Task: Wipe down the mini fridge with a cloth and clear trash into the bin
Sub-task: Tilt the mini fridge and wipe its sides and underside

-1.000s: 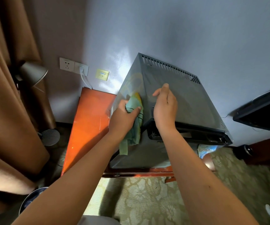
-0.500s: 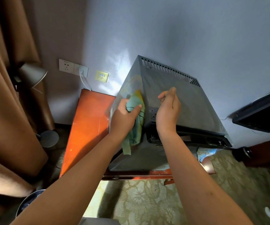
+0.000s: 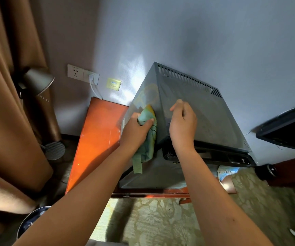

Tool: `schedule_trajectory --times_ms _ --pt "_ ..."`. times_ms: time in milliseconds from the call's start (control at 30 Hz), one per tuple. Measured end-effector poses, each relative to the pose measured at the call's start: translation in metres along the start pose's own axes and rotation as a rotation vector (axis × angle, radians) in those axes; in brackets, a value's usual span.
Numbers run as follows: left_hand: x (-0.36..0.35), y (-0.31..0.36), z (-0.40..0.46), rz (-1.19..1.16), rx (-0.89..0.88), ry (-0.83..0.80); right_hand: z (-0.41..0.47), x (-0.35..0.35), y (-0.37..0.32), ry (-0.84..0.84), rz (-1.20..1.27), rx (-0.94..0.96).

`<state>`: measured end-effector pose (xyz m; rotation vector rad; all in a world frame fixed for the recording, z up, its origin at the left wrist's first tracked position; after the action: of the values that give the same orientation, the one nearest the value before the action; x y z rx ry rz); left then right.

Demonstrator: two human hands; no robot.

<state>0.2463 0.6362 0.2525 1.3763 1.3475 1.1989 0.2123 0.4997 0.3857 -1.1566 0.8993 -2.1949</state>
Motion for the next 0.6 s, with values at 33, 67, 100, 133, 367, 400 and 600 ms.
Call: schedule_trajectory --times_ms 33,67,100,133,367,400,600 --pt "0.000 -0.011 0.004 0.066 0.048 -0.011 0.000 -0.002 -0.001 -0.018 -0.023 0.016" --pt "0.001 -0.023 0.006 0.113 0.098 -0.030 0.000 -0.003 -0.001 -0.034 -0.046 0.029" --pt "0.001 -0.033 0.006 0.140 0.138 -0.053 0.000 -0.004 -0.002 -0.048 -0.067 0.041" --pt "0.001 -0.039 0.005 0.155 0.152 -0.070 0.000 -0.005 -0.002 -0.059 -0.082 0.048" --pt "0.002 0.014 0.006 -0.012 -0.017 -0.021 0.001 -0.006 -0.007 -0.049 -0.062 0.087" --pt "0.001 0.019 0.010 -0.035 -0.020 -0.017 0.001 -0.005 -0.006 -0.042 -0.056 0.087" --pt "0.002 -0.017 0.030 0.099 0.116 -0.024 0.000 -0.008 -0.006 -0.070 -0.069 0.075"
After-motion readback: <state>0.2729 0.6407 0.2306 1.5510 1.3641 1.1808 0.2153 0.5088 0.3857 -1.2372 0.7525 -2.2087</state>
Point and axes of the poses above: each hand's wrist, its own z-axis towards the middle knuckle, its own x-axis out of the back of the hand, y = z × x, the point moved 7 cm from there along z, towards the middle knuckle, and after that the axes turned 5 degrees about x, right-handed, at the moved point
